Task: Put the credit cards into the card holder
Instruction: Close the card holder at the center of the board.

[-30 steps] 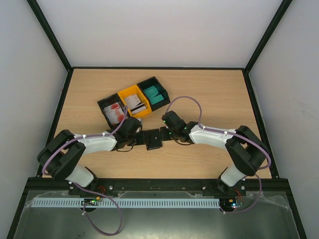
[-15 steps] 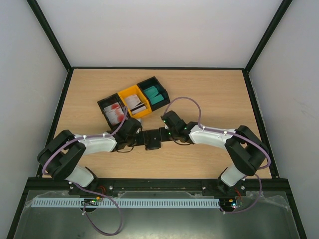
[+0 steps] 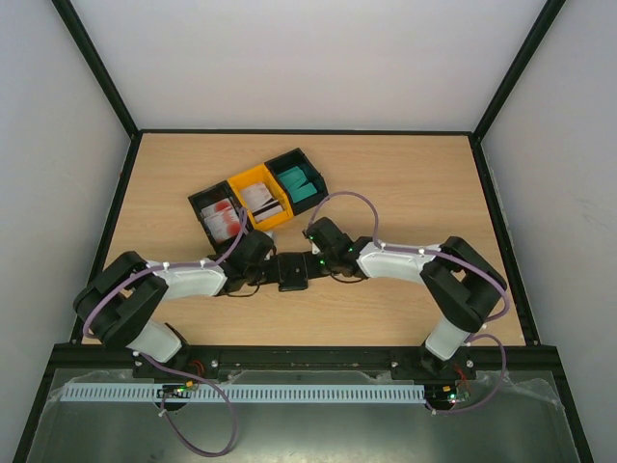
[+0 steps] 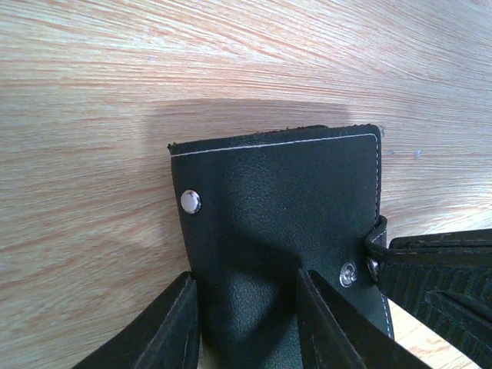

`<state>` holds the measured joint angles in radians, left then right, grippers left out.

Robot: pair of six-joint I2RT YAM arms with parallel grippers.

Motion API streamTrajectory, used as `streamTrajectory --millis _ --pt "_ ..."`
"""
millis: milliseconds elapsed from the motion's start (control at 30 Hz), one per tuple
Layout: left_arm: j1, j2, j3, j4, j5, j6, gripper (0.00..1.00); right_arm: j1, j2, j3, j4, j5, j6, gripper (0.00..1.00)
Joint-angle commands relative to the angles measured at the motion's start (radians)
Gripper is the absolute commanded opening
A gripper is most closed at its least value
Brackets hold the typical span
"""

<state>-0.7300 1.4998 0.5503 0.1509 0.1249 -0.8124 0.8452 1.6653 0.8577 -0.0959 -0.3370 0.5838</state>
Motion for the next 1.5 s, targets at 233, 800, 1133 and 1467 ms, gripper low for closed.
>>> streamTrajectory --millis 233,800,1133,1467 --pt "-0.020 0.016 -0.031 -0.016 0.015 -0.001 0.34 0.026 0.040 0.023 0.000 -0.024 0.001 0.02" --pt "-0.031 0.034 -0.022 -0.016 0.019 0.003 0.31 0.029 0.037 0.023 0.034 -0.041 0.010 0.02" --pt "-0.032 0.031 -0.023 -0.016 0.015 0.002 0.31 0.030 0.034 0.023 0.015 0.016 0.012 0.02" --pt "-0.035 0.034 -0.024 -0.013 0.017 0.001 0.31 0.031 0.048 0.028 0.035 0.012 0.017 0.02"
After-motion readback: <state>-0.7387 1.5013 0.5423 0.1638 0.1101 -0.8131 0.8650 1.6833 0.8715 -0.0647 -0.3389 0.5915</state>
